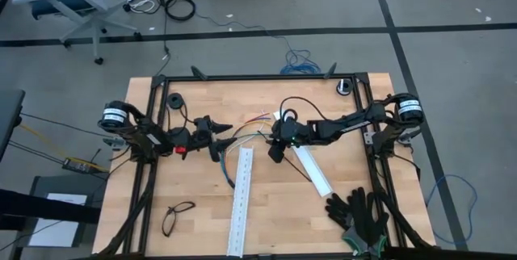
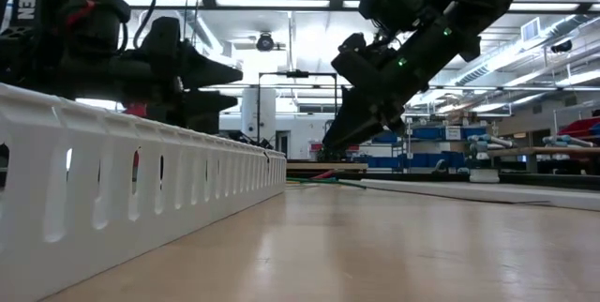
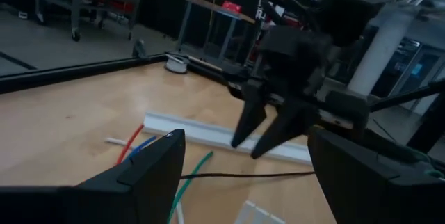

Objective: Ziptie cables
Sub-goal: Wrap the black zip tie around the object

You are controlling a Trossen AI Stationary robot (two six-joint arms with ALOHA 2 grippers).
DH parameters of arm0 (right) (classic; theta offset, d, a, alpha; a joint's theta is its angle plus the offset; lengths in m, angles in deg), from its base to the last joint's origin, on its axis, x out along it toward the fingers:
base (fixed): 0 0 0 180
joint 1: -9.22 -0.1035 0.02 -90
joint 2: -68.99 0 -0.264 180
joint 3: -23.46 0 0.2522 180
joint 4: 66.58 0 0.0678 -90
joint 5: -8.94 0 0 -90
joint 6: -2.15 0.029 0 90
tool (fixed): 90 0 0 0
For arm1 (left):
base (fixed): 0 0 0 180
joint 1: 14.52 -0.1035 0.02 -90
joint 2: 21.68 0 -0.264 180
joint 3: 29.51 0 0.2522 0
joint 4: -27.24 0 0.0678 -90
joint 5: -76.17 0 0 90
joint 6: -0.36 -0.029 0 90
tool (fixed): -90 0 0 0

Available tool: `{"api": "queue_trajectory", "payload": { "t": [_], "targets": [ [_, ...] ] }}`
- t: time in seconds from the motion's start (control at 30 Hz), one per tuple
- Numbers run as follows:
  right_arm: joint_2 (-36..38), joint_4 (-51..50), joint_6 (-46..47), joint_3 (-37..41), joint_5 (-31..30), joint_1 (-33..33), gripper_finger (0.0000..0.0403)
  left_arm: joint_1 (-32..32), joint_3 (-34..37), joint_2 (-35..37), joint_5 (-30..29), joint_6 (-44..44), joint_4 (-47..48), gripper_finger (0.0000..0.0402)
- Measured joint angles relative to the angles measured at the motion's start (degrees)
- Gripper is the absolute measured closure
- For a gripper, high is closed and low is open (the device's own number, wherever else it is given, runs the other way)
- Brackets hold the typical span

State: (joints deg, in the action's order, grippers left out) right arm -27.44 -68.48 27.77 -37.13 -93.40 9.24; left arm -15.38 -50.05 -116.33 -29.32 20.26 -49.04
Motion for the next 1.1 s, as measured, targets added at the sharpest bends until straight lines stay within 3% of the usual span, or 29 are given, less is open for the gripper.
{"api": "queue_trajectory", "payload": {
  "t": [0.4,0.57,0.77,1.1],
  "targets": [
    [-10.3,-11.4,0.1,-9.4,-4.0,0.3,0.0315,0.0,1.2,0.7,0.1,0.3,0.1,0.0122],
    [-11.8,-11.7,-0.1,-10.1,-2.8,1.2,0.0332,0.1,1.2,0.7,0.0,0.3,1.5,0.0122],
    [-11.7,-10.1,-2.8,-10.1,-3.0,1.0,0.0396,0.1,1.4,0.7,0.1,1.5,2.1,0.0122],
    [-5.9,-6.5,-7.8,-10.0,-13.7,-3.0,0.0403,0.2,1.4,0.7,4.8,3.1,2.5,0.0122]
  ]
}}
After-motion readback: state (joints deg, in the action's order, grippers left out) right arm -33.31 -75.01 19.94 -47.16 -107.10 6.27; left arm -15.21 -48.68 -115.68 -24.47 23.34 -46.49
